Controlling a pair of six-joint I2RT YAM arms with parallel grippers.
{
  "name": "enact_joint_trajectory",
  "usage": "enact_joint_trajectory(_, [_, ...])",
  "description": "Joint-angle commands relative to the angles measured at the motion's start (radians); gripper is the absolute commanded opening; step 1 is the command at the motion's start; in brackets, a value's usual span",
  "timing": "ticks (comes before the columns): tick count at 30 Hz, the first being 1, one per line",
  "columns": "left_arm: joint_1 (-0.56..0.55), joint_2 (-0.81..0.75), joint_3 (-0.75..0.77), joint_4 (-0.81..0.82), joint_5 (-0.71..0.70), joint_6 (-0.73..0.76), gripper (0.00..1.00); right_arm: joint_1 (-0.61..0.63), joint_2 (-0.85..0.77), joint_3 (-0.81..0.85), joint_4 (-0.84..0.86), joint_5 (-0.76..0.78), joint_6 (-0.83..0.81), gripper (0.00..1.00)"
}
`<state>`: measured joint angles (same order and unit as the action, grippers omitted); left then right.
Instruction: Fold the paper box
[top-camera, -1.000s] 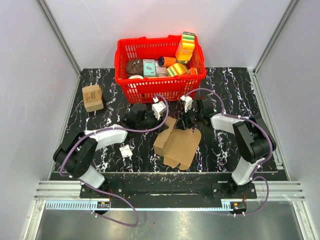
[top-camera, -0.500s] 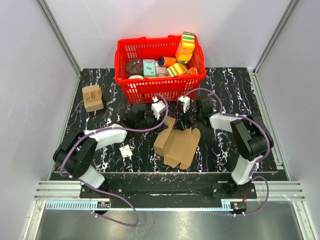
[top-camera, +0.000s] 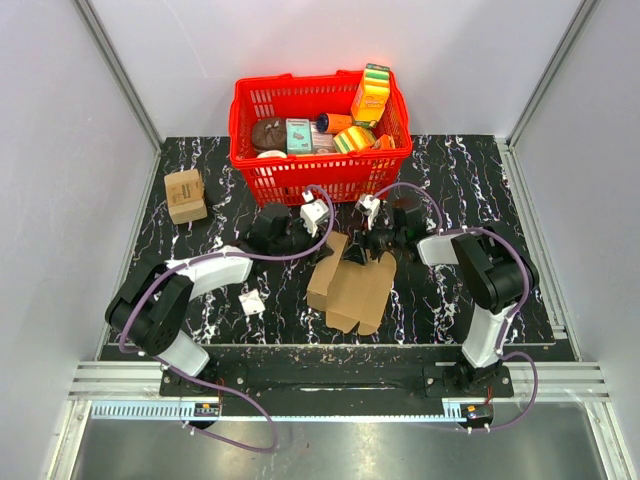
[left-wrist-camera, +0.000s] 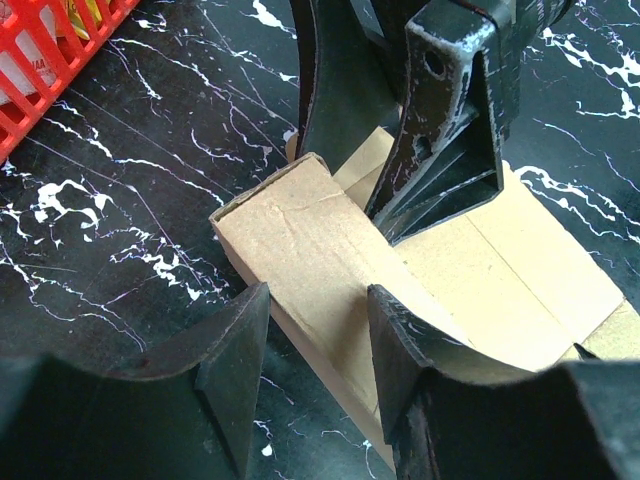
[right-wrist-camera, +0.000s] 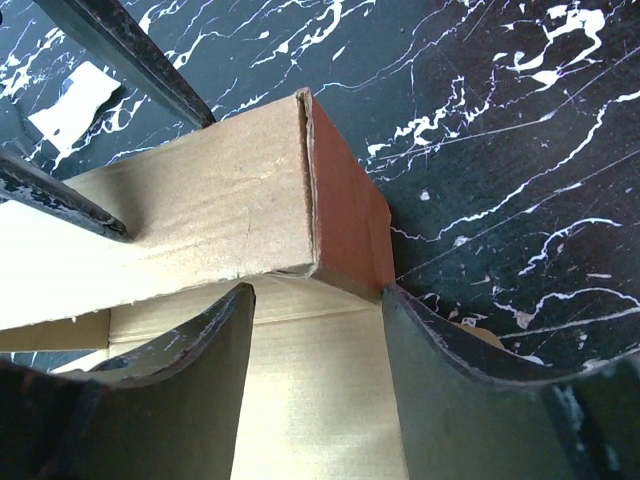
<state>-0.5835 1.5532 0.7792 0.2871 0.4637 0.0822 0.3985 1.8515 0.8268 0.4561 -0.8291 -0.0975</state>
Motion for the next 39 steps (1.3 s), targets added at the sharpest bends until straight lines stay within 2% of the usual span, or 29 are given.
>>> enact_joint_trajectory(1, [-0.001, 0.005, 0.028, -0.028, 0.015, 0.027, 0.48, 0.014, 0.035, -0.005, 0.113, -0.088, 0.012, 0.61])
enact_joint_trajectory(7, [0.002, 0.002, 0.028, -0.031, 0.015, 0.028, 0.48, 0.014, 0.055, -0.009, 0.165, -0.113, 0.031, 0.68])
enact_joint_trajectory(17, [0.008, 0.002, 0.028, -0.029, 0.02, 0.025, 0.49, 0.013, 0.086, 0.001, 0.223, -0.134, 0.053, 0.65])
enact_joint_trajectory(27, [0.013, 0.01, 0.029, -0.029, 0.027, 0.024, 0.49, 0.014, 0.15, -0.008, 0.377, -0.159, 0.136, 0.52])
enact_joint_trajectory(39, [0.014, 0.013, 0.032, -0.032, 0.03, 0.022, 0.49, 0.013, 0.141, -0.037, 0.426, -0.113, 0.156, 0.37])
